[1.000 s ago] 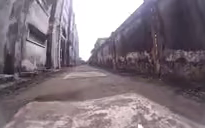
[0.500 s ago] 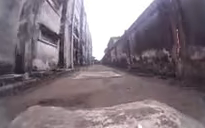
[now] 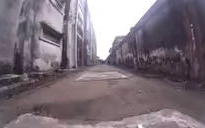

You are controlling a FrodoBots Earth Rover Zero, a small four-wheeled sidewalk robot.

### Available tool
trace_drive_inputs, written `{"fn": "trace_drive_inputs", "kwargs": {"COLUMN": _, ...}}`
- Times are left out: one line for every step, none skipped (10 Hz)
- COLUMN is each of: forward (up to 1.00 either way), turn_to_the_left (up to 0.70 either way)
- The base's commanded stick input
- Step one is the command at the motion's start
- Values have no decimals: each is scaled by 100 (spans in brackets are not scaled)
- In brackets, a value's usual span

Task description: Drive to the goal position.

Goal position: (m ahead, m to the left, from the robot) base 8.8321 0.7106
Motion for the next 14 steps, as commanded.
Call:
{"fn": "trace_drive_inputs", "kwargs": {"forward": 70, "turn_to_the_left": 0}}
{"fn": "trace_drive_inputs", "kwargs": {"forward": 70, "turn_to_the_left": 0}}
{"fn": "trace_drive_inputs", "kwargs": {"forward": 70, "turn_to_the_left": 0}}
{"fn": "trace_drive_inputs", "kwargs": {"forward": 70, "turn_to_the_left": 0}}
{"fn": "trace_drive_inputs", "kwargs": {"forward": 70, "turn_to_the_left": 0}}
{"fn": "trace_drive_inputs", "kwargs": {"forward": 70, "turn_to_the_left": 0}}
{"fn": "trace_drive_inputs", "kwargs": {"forward": 70, "turn_to_the_left": 0}}
{"fn": "trace_drive_inputs", "kwargs": {"forward": 70, "turn_to_the_left": 0}}
{"fn": "trace_drive_inputs", "kwargs": {"forward": 70, "turn_to_the_left": 0}}
{"fn": "trace_drive_inputs", "kwargs": {"forward": 70, "turn_to_the_left": 0}}
{"fn": "trace_drive_inputs", "kwargs": {"forward": 70, "turn_to_the_left": 0}}
{"fn": "trace_drive_inputs", "kwargs": {"forward": 70, "turn_to_the_left": 0}}
{"fn": "trace_drive_inputs", "kwargs": {"forward": 70, "turn_to_the_left": 0}}
{"fn": "trace_drive_inputs", "kwargs": {"forward": 70, "turn_to_the_left": 0}}
